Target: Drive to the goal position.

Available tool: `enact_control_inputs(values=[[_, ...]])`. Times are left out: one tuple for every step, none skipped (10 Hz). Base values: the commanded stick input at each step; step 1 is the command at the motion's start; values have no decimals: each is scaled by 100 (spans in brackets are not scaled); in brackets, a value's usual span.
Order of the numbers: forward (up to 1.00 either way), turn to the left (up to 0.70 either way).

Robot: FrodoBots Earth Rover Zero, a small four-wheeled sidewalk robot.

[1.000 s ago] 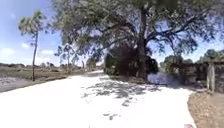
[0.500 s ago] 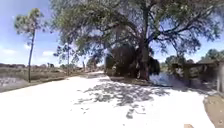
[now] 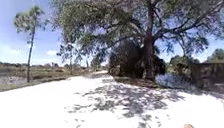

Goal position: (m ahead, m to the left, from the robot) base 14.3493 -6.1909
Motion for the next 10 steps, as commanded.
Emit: enact_control_inputs(values=[[70,31],[70,35],[70,10],[70,1],[70,0],[70,0],[70,0],[70,0],[70,0],[70,5]])
